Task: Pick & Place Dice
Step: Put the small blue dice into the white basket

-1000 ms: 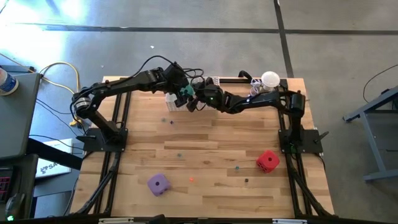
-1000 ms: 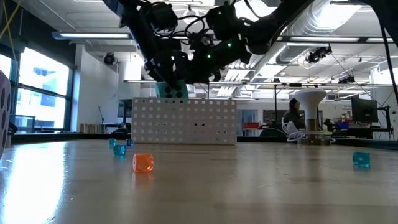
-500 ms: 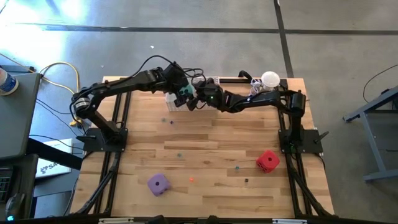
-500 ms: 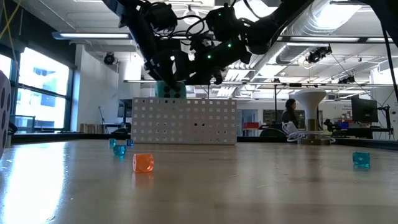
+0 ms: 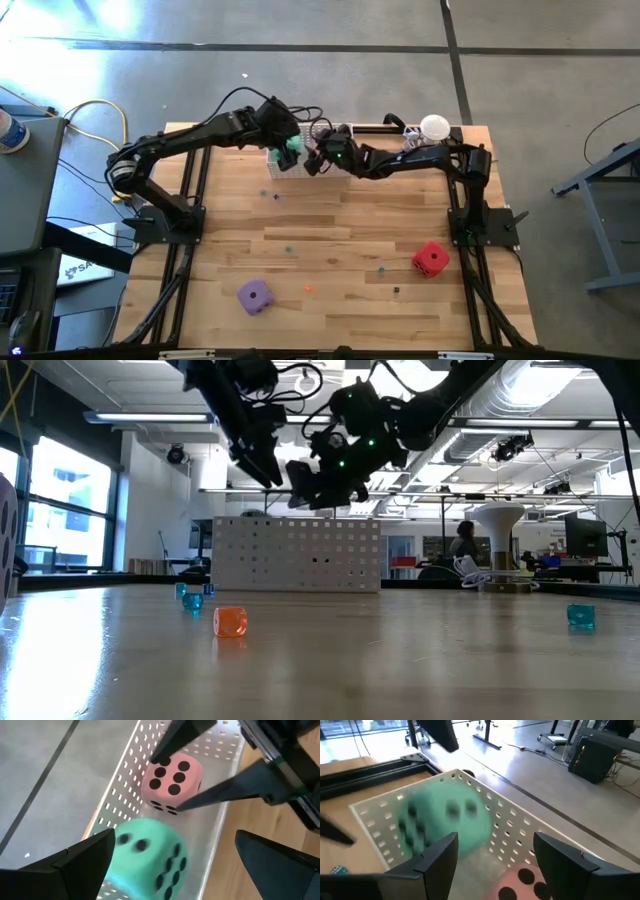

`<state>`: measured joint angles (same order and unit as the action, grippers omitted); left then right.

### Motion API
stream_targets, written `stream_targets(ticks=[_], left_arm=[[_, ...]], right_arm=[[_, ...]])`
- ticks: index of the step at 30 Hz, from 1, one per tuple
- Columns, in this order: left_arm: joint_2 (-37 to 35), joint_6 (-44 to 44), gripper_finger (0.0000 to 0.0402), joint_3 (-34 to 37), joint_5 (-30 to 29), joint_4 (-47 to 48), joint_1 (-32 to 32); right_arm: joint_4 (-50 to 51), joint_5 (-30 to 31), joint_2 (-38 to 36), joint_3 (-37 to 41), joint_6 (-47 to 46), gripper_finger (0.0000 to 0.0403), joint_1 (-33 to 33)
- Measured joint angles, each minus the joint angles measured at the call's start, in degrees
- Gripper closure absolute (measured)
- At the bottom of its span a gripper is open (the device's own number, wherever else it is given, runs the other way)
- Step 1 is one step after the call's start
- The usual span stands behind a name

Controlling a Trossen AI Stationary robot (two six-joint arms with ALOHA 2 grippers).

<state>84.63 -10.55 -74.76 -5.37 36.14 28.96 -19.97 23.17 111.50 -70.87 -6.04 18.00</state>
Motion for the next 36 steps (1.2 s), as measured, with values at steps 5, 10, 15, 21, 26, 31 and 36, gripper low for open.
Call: stream_targets(ticks=[5, 10, 15, 21, 26, 31, 36], left_arm=[[-0.05, -0.17, 0.0002, 0.00, -0.36, -0.03, -0.03], [-0.69, -0.19, 0.0002, 0.00, -0.71, 0.06, -0.03], [-4.57, -0.17, 0.0002, 0.00, -0.77, 1.33, -0.03], [-12.67, 3.78, 0.0002, 0.00, -0.76, 6.95, -1.44], [-17.98, 7.83, 0.0002, 0.00, 0.35, 14.36, -6.08], [-20.84, 12.98, 0.0002, 0.00, 4.30, 22.66, -13.44], [-22.04, 20.10, 0.0002, 0.40, 2.55, 27.42, -22.10]], right_arm=[[-1.30, -0.23, -0.32, 0.04, 1.82, 0.0153, -0.22], [0.30, 0.71, -4.31, 0.04, 4.73, 0.0153, -1.49], [7.23, 2.38, -10.90, 0.00, 6.28, 0.0153, -4.40], [20.76, 2.14, -20.23, -0.02, 7.82, 0.0153, -10.56], [34.01, 1.80, -26.92, -0.02, 6.36, 0.0153, -16.94], [49.31, 1.79, -31.09, -0.07, 1.45, 0.0153, -23.75], [61.88, 1.76, -33.07, -0.07, -10.29, 0.0153, -29.51]])
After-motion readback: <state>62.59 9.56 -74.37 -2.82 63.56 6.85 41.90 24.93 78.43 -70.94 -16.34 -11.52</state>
